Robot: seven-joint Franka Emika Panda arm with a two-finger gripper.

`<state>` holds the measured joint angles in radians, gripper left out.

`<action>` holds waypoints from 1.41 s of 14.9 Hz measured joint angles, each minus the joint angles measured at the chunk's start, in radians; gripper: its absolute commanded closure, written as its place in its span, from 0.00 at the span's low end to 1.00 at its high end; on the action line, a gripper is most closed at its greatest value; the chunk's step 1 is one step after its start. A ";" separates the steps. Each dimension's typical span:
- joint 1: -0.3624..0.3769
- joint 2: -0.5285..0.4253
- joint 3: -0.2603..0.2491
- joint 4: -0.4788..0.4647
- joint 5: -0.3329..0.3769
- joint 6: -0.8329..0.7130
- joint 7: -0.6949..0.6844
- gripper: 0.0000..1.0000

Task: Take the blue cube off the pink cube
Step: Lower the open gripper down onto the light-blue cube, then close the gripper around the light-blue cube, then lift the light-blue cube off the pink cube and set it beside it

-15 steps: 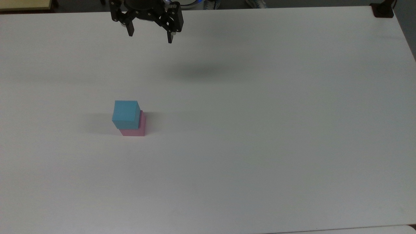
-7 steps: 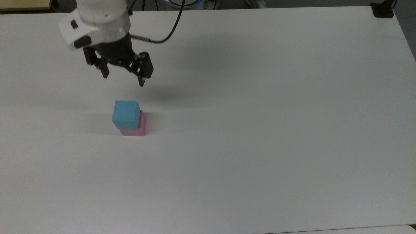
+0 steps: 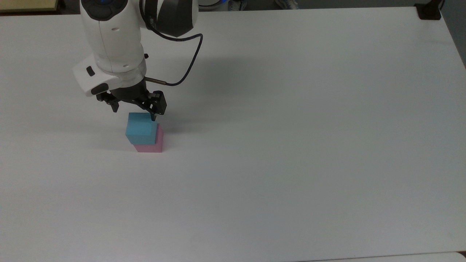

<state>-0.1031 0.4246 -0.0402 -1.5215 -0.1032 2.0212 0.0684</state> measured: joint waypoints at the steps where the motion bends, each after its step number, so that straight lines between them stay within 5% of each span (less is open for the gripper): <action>1: 0.000 0.005 0.000 0.000 -0.006 0.000 -0.005 0.00; 2: 0.000 0.013 0.000 0.000 -0.019 0.000 -0.007 0.00; 5: 0.001 0.039 0.003 0.000 -0.028 0.071 -0.007 0.37; 8: 0.001 0.040 0.010 0.000 -0.028 0.074 -0.007 0.51; 15: 0.003 -0.005 0.013 0.004 -0.028 -0.006 -0.041 0.50; 18: 0.007 -0.091 0.016 -0.123 -0.027 -0.031 -0.071 0.50; 20: 0.023 -0.123 0.017 -0.220 -0.028 -0.031 -0.079 0.38; 21: 0.030 -0.124 0.017 -0.248 -0.029 -0.029 -0.079 0.21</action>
<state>-0.0734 0.3001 -0.0231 -1.7694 -0.1323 1.9926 -0.0110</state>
